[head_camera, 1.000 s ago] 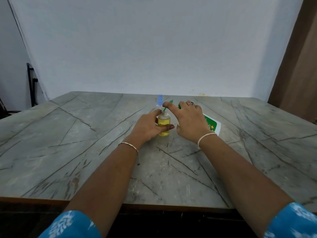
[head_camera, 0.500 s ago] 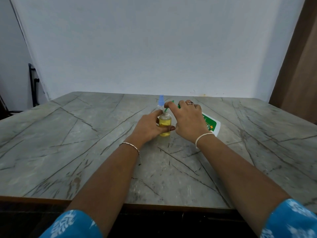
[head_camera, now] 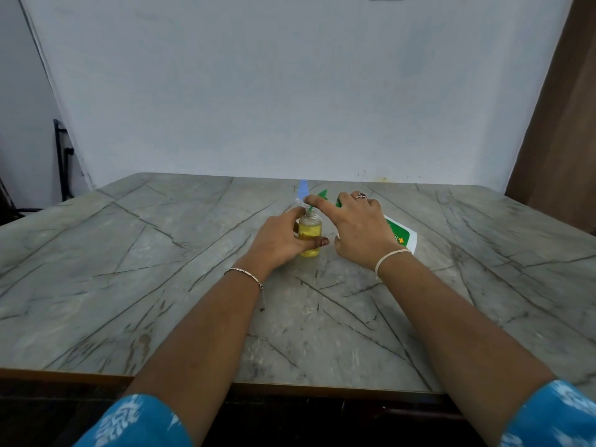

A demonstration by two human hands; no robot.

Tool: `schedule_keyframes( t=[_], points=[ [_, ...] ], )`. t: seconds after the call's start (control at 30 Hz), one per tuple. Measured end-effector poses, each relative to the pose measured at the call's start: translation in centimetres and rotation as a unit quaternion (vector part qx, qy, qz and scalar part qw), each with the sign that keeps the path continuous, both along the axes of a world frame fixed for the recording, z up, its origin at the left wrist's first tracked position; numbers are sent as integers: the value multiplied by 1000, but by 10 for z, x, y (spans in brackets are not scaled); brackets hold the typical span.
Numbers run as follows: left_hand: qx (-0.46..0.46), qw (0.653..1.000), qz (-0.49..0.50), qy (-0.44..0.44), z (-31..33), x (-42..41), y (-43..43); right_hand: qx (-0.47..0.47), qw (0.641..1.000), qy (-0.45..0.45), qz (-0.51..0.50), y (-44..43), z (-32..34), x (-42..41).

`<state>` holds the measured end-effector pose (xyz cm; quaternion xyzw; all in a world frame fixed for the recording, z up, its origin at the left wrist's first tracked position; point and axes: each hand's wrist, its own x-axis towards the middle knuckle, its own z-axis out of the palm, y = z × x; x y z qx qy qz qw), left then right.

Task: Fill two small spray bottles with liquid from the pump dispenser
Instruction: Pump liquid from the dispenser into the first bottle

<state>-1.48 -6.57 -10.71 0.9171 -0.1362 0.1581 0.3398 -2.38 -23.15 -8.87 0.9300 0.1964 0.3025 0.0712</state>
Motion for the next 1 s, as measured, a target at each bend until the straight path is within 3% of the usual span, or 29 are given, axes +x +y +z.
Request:
schedule_keyframes(
  t=[1.0],
  points=[
    [2,1000,1,8,0,0,0,7,1000,-7,-16,5,-2,0]
  ],
)
